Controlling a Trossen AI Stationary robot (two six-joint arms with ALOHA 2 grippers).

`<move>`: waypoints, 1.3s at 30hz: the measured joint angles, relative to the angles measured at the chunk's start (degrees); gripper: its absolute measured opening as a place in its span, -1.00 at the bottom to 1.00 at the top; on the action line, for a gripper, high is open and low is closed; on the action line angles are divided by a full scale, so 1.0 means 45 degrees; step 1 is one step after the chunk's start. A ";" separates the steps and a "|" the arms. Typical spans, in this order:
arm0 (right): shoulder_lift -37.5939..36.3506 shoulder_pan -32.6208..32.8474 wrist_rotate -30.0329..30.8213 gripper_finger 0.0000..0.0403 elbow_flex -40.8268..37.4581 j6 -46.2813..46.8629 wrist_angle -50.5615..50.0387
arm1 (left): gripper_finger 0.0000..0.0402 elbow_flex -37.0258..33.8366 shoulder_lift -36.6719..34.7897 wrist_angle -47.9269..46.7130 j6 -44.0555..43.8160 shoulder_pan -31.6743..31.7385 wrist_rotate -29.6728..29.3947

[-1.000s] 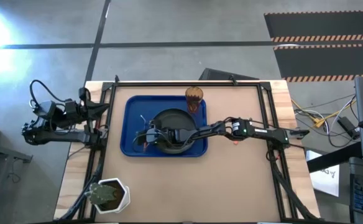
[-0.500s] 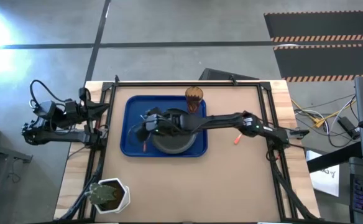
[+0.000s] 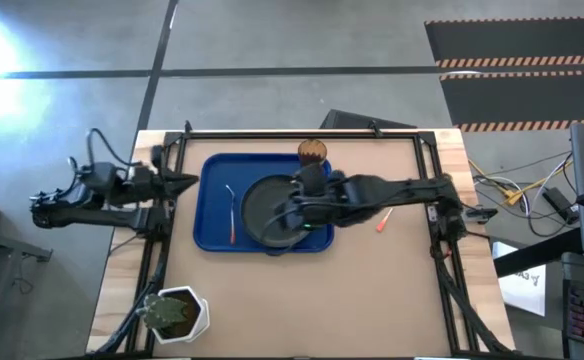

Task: Pick and place plate/cup/fork/spoon on tray
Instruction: Move the orange spoon to the bottom left of the table

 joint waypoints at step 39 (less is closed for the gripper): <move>-0.9330 -0.3111 -0.4485 -0.96 -1.4358 0.5948 -0.0985 | -1.00 0.1016 0.0259 0.1799 0.0641 0.0000 -0.0010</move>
